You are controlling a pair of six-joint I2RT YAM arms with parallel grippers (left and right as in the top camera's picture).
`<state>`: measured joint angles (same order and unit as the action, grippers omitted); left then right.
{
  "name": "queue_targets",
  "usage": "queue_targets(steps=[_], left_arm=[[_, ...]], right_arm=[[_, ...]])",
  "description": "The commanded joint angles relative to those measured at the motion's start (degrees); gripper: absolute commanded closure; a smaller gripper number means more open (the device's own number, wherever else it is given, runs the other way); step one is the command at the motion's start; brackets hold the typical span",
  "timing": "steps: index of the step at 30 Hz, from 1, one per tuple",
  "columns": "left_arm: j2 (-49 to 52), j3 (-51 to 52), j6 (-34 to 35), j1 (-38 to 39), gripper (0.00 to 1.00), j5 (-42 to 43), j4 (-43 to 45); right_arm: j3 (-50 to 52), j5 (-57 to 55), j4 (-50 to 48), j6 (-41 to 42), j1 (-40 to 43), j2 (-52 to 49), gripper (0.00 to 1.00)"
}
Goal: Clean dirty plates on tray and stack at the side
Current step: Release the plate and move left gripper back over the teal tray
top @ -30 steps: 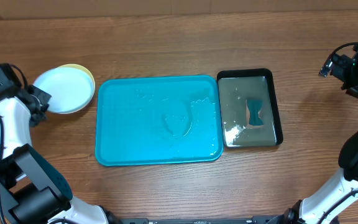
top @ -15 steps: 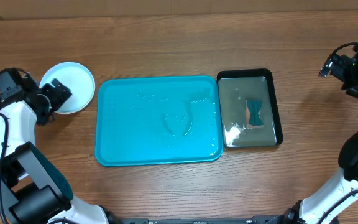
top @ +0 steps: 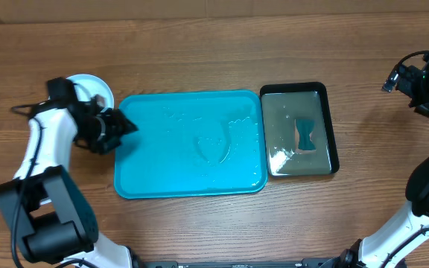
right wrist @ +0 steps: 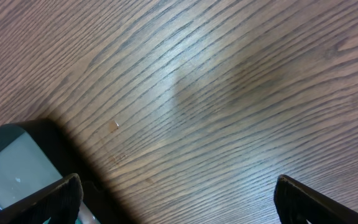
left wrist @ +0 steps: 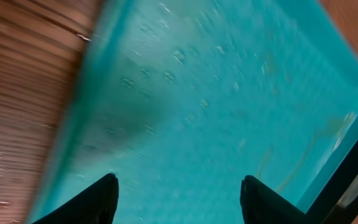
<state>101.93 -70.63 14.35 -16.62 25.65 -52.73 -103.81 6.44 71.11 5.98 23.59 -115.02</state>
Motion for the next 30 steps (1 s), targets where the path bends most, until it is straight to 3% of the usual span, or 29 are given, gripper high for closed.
queue_targets(steps=[1,4,5,6,16,30], left_arm=[[-0.20,0.31,-1.70,5.31,0.34,-1.95,-0.50],[-0.17,0.31,-1.46,9.46,0.30,-2.25,-0.55],[-0.17,0.31,-1.46,10.62,0.04,-2.27,-0.44],[-0.17,0.31,-1.49,12.26,0.00,-2.27,-0.07],[-0.13,0.31,-1.51,20.59,0.00,-2.27,2.23],[-0.13,0.31,-1.51,21.16,0.00,-2.29,4.33]], right_arm=[[-0.39,-0.22,-0.37,0.22,0.15,0.20,0.00],[-0.39,-0.22,-0.35,0.22,0.15,0.20,0.00],[-0.39,-0.22,-0.37,0.22,0.15,0.20,0.00],[-0.39,-0.22,-0.37,0.22,0.15,0.20,0.00],[-0.39,-0.22,-0.37,0.22,0.15,0.20,0.00],[-0.39,-0.22,-0.35,0.22,0.15,0.20,0.00]])
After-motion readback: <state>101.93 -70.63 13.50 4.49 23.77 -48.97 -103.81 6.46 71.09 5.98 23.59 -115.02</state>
